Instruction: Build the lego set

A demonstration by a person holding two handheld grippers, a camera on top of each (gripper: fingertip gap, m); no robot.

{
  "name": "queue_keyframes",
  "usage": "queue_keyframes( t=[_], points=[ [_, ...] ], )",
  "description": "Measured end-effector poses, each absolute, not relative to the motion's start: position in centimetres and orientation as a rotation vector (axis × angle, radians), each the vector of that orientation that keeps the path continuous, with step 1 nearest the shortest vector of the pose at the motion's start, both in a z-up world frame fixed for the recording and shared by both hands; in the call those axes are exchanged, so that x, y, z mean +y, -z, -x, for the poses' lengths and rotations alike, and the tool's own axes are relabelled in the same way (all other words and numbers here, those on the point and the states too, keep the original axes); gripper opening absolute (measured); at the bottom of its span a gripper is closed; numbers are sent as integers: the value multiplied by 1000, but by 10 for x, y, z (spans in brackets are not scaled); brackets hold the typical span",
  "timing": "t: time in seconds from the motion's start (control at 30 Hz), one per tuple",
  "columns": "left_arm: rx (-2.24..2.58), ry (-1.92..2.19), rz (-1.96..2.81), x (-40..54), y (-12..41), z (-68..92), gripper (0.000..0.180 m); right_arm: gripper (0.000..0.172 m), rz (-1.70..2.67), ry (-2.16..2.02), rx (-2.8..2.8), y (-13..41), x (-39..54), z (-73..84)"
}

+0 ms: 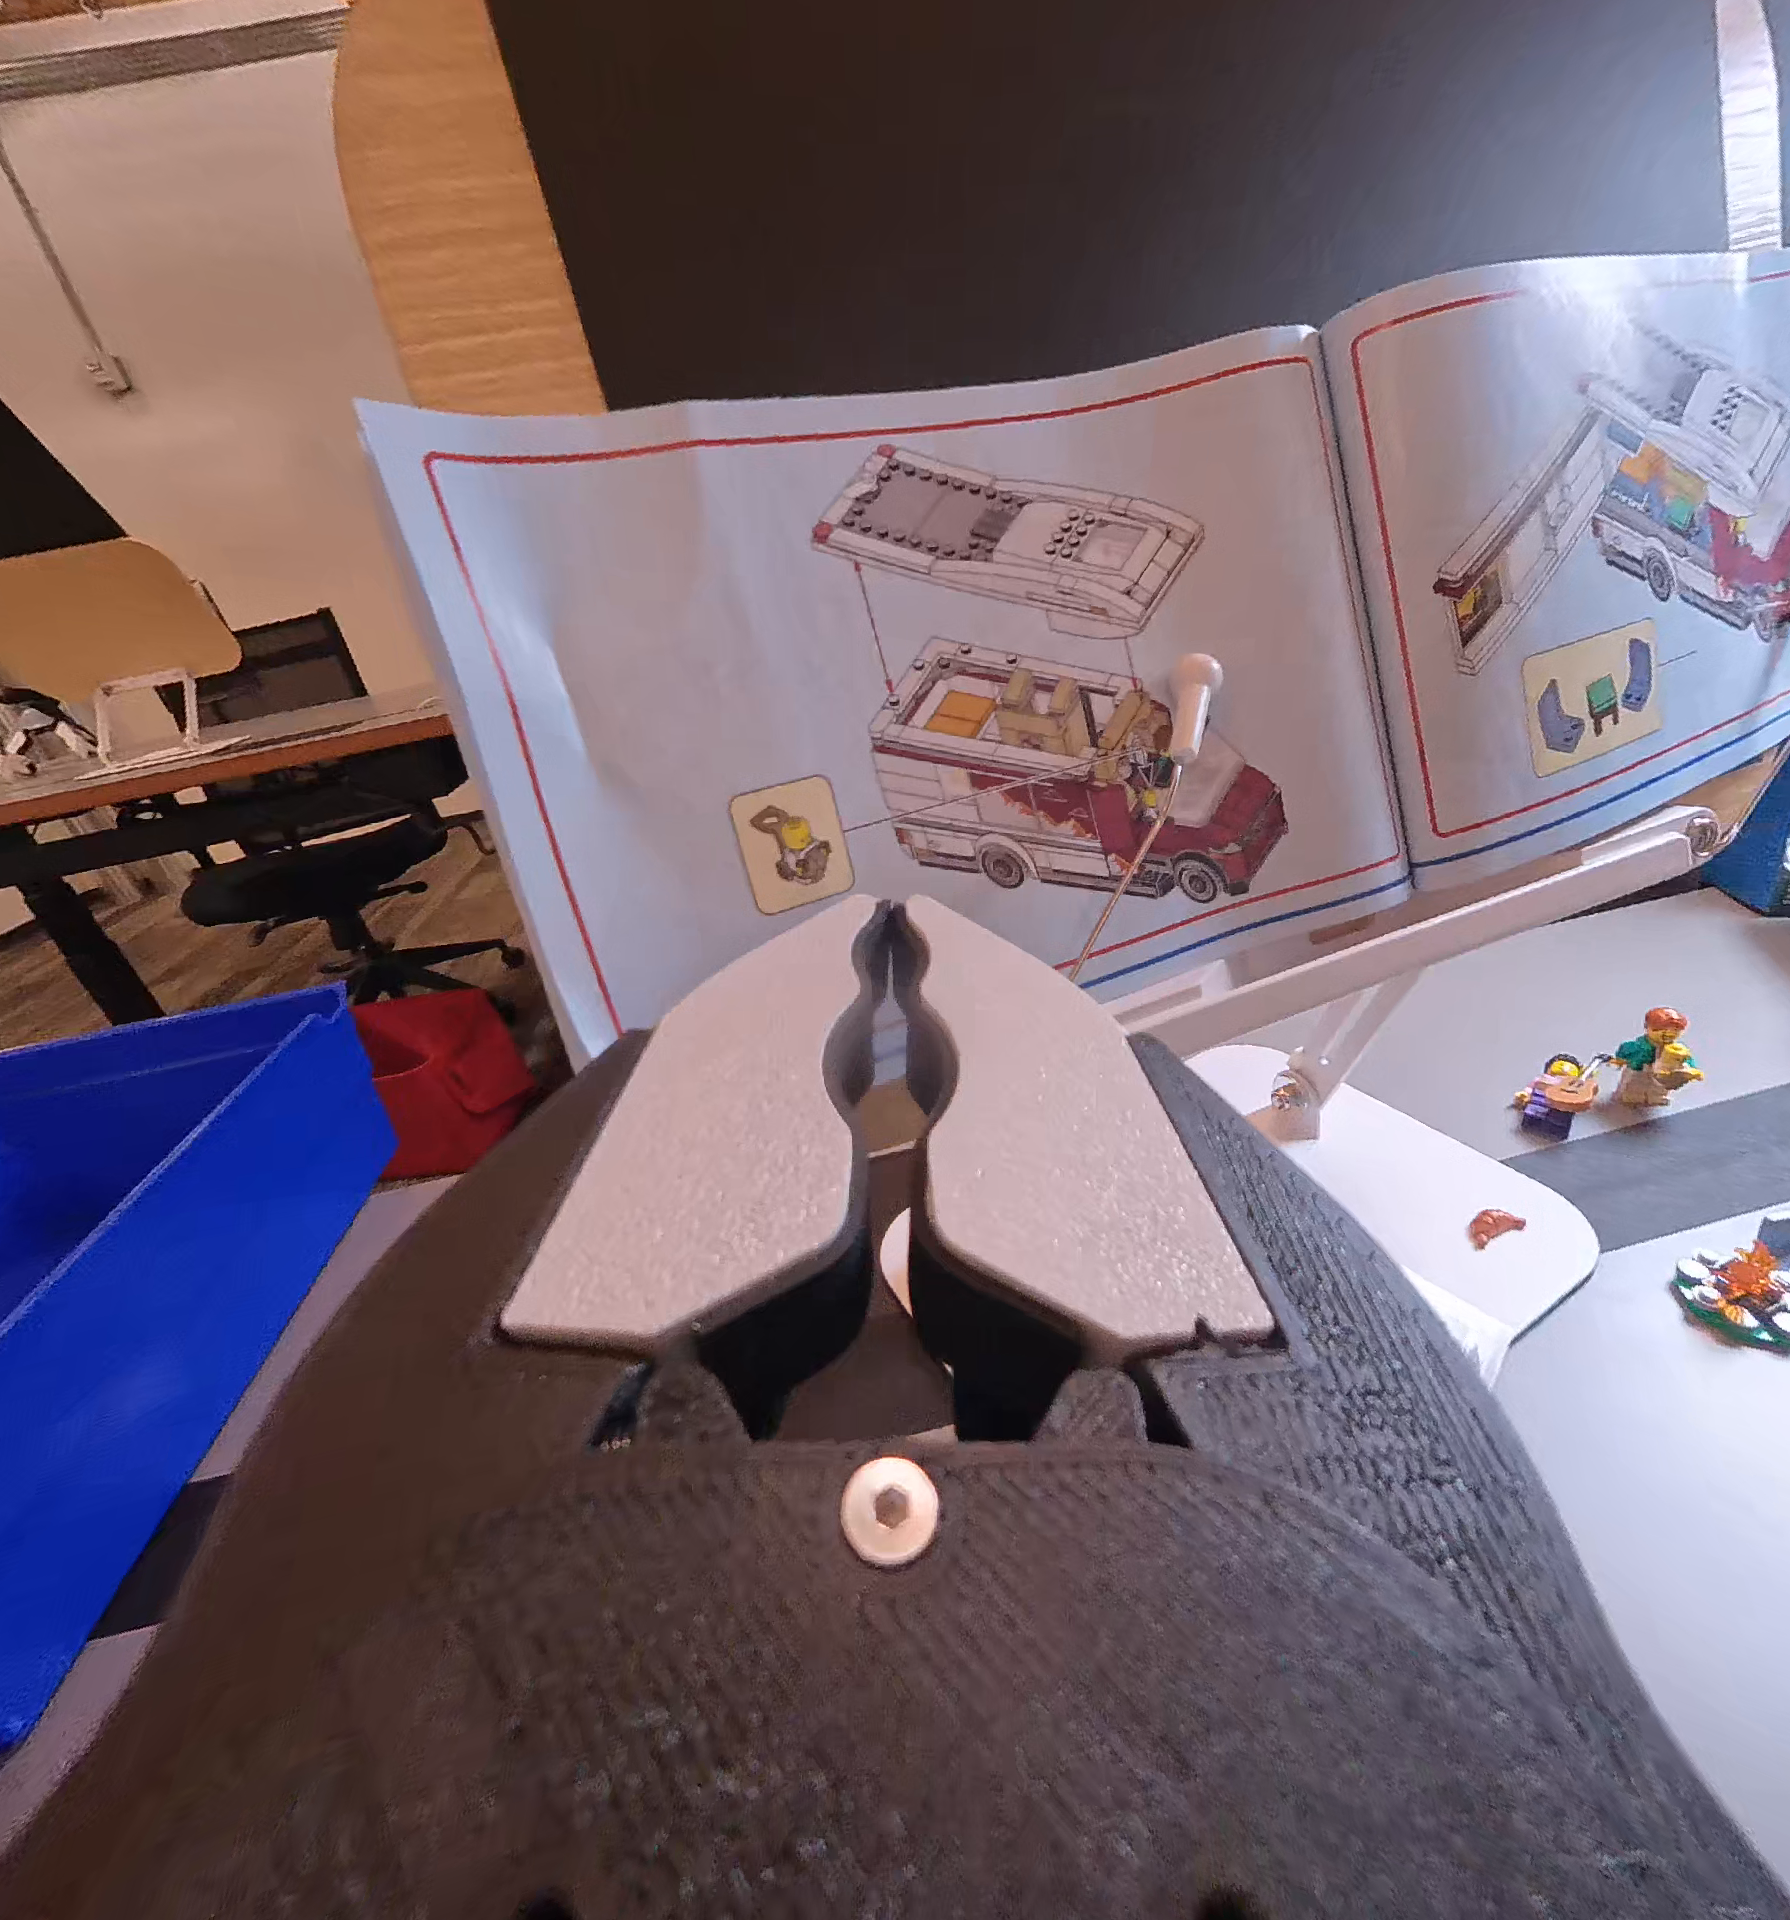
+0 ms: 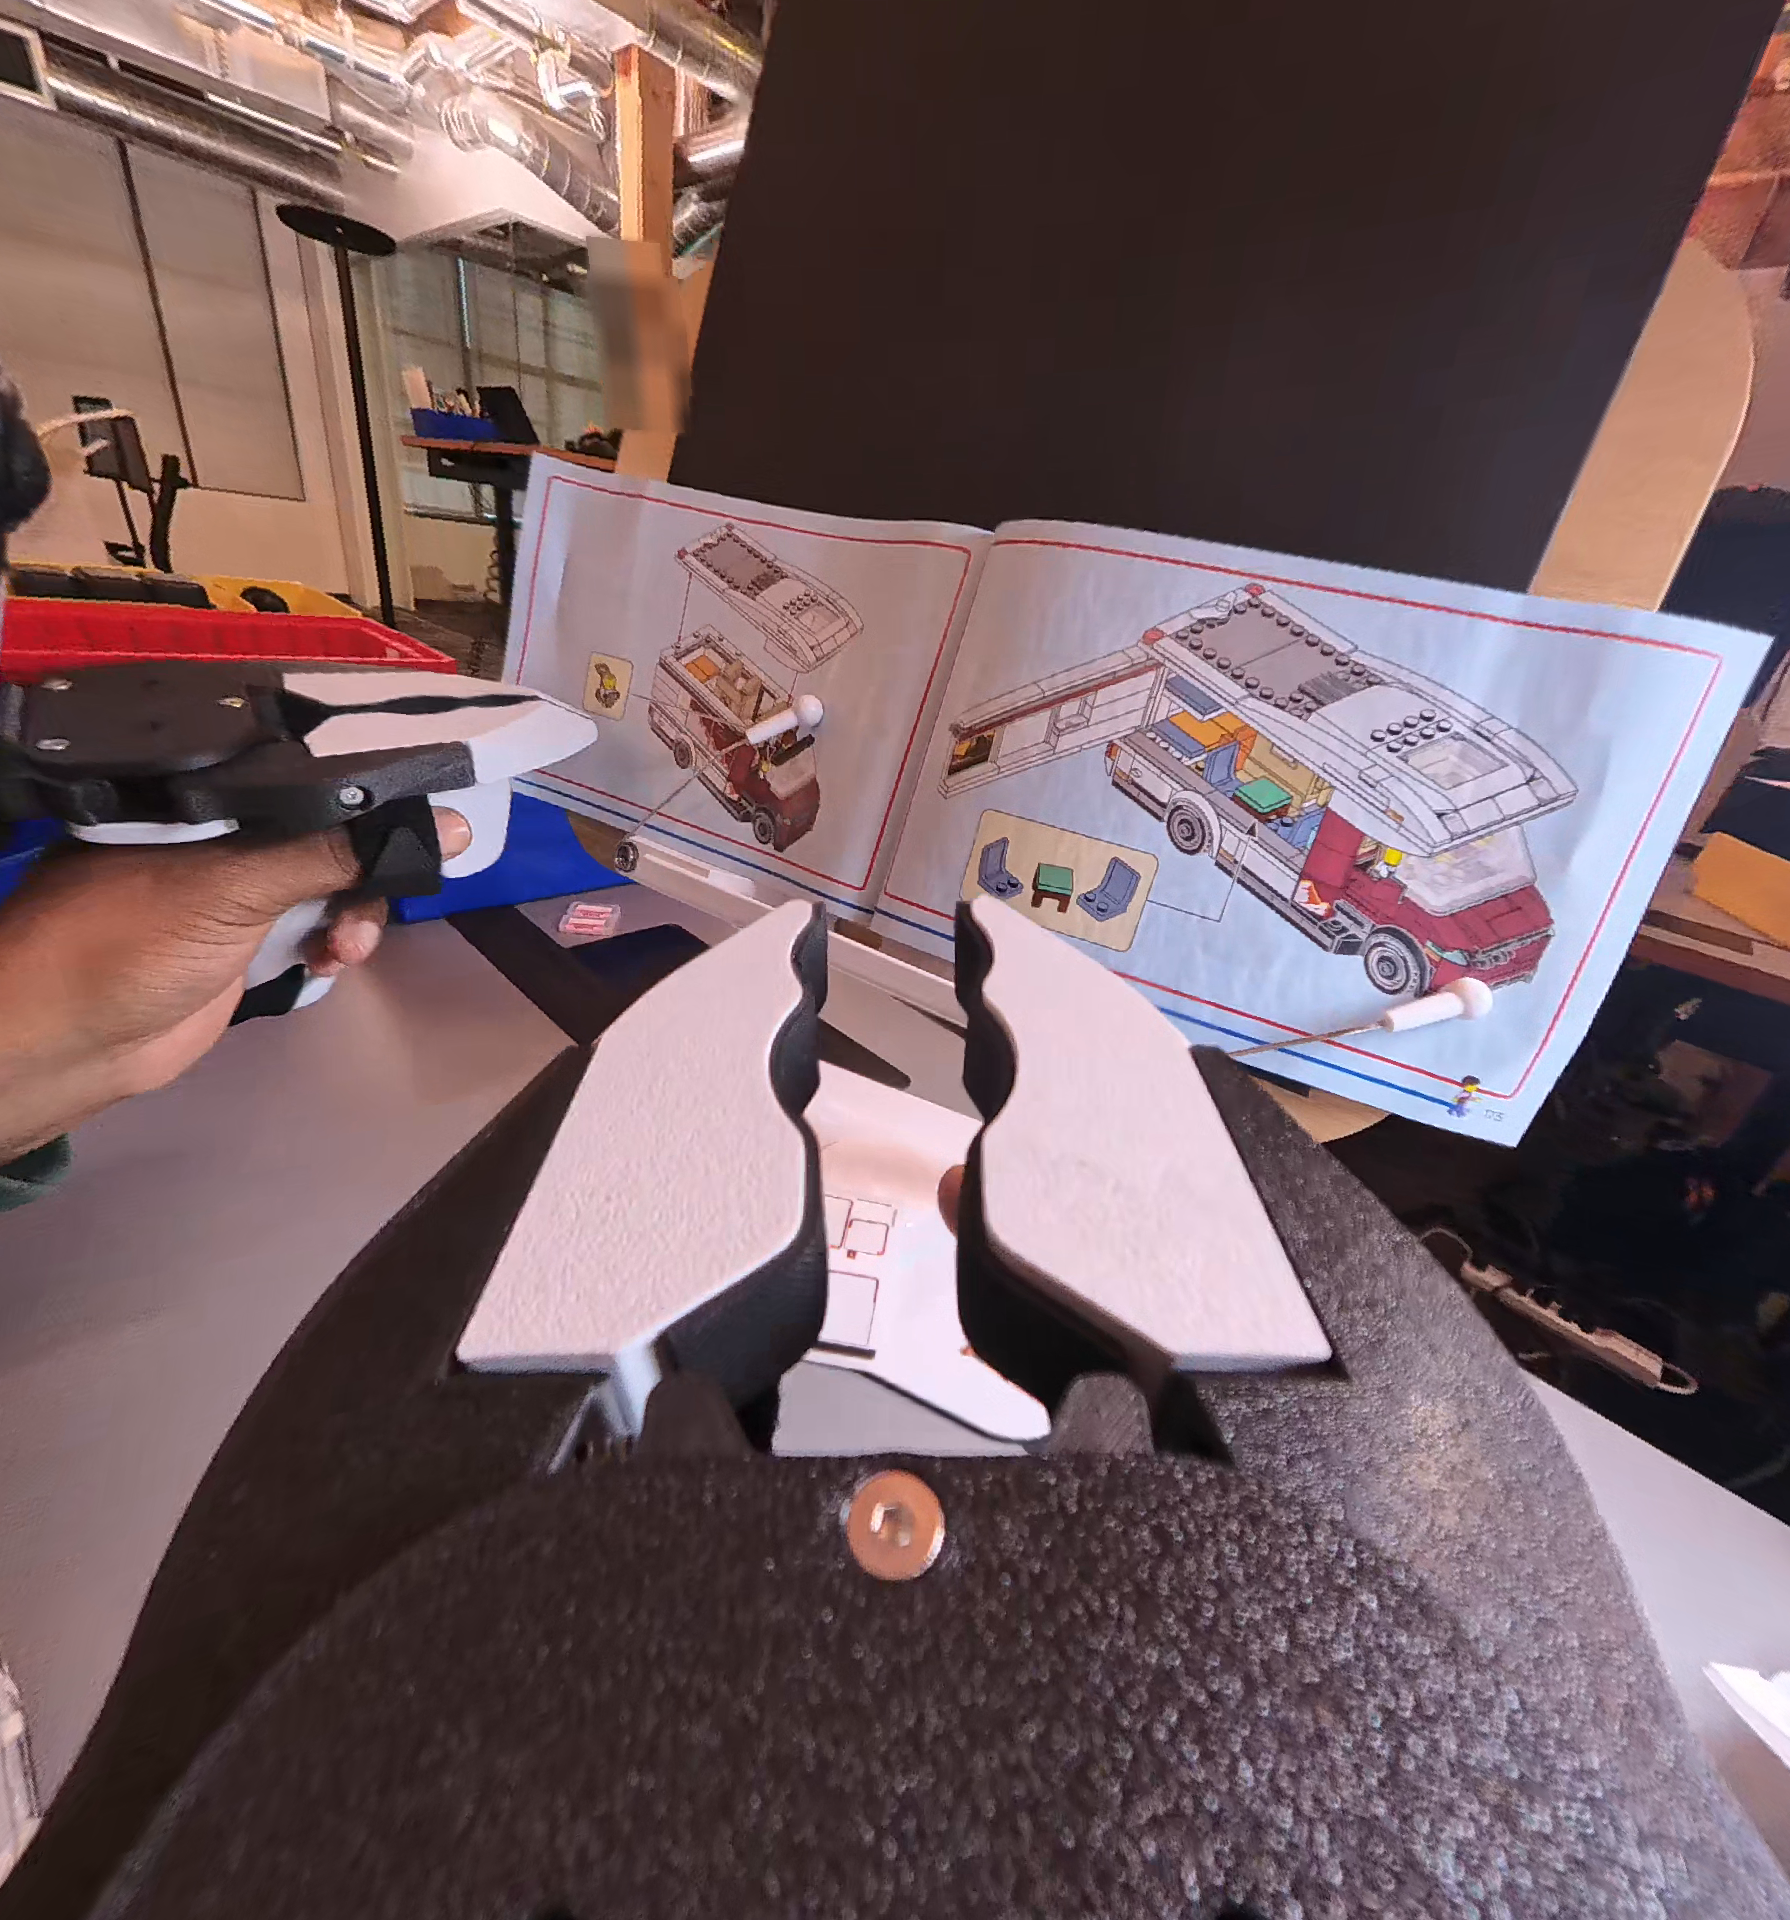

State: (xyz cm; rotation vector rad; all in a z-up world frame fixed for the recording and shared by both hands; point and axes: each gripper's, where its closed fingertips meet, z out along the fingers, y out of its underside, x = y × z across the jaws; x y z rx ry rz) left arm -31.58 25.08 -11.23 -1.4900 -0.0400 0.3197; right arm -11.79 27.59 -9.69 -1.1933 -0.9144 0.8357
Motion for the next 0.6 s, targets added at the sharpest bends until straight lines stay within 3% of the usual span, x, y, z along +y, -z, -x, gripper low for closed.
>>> queue_keyframes(
  t=[0.33,0.47,0.6],
  points=[
    [19,-315,1505,251,127,306,0,22,1169,-839,-985,103,255,129],
    [82,-280,1514,259,128,291,22,22,1172,-844,-1010,108,252,133],
    [145,-288,1529,273,126,281,26,22,1179,-850,-1033,114,249,137]
  ],
)
